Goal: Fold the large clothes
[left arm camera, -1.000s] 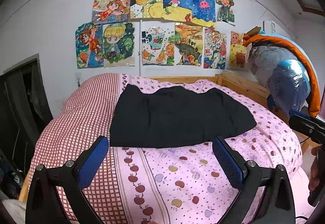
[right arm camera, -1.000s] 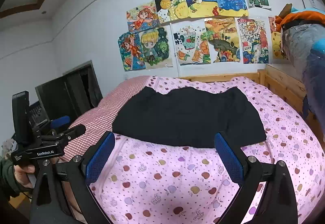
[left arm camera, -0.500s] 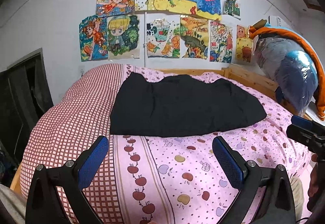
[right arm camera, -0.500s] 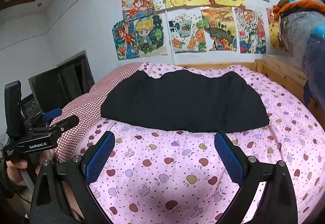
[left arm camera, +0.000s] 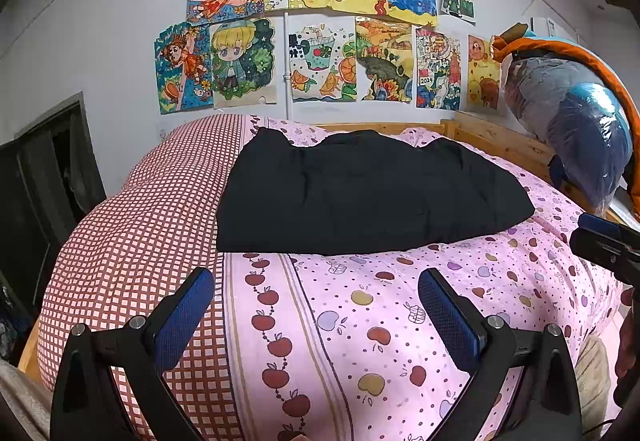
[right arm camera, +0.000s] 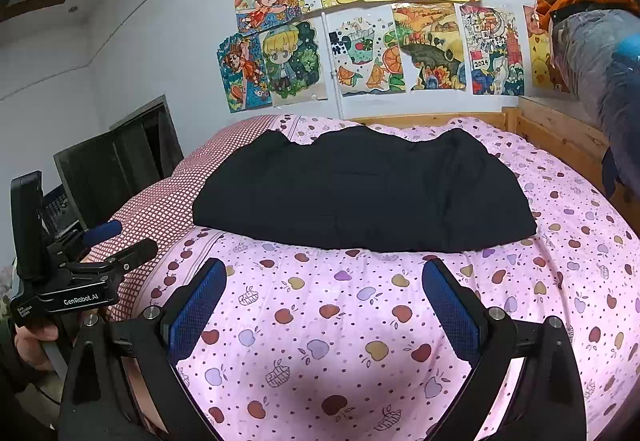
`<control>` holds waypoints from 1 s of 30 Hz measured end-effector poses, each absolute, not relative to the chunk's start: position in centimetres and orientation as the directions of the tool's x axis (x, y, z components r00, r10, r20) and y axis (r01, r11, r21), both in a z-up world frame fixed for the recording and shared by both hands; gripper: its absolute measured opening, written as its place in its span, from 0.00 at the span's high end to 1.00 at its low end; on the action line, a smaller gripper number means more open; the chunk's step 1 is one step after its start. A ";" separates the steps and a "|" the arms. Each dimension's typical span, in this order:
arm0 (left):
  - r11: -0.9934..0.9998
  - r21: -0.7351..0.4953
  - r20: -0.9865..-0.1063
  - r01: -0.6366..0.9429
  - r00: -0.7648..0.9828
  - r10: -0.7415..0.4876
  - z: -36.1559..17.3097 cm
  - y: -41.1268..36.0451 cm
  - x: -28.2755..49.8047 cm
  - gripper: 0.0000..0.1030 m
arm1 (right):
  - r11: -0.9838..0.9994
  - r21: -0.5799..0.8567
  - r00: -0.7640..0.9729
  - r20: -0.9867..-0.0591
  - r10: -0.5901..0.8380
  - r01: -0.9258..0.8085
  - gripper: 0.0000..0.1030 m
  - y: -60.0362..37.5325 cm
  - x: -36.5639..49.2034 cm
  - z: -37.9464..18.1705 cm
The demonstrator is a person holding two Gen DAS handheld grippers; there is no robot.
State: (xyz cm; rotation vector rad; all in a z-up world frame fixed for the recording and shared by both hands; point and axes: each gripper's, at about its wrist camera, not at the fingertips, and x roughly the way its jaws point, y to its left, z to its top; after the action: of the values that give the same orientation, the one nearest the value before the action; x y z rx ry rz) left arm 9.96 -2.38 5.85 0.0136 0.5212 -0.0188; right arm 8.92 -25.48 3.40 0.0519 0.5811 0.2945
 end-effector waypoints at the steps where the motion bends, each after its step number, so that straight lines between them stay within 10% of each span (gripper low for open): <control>1: 1.000 0.008 -0.497 0.021 0.868 -0.015 5.8 -2.4 9.9 0.00 | 0.957 0.131 0.796 -0.533 0.289 -0.260 0.06 -25.5 8.9 3.4; 30: 1.000 0.010 -0.486 0.019 0.874 -0.011 6.0 -2.2 9.7 0.00 | 0.957 0.119 0.802 -0.524 0.287 -0.265 0.06 -24.6 8.8 3.8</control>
State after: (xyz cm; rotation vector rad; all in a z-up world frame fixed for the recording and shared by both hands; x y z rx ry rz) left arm 9.67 -2.18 5.98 0.0149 0.5077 -0.0158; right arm 8.77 -24.61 3.82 0.0400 0.5680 0.2961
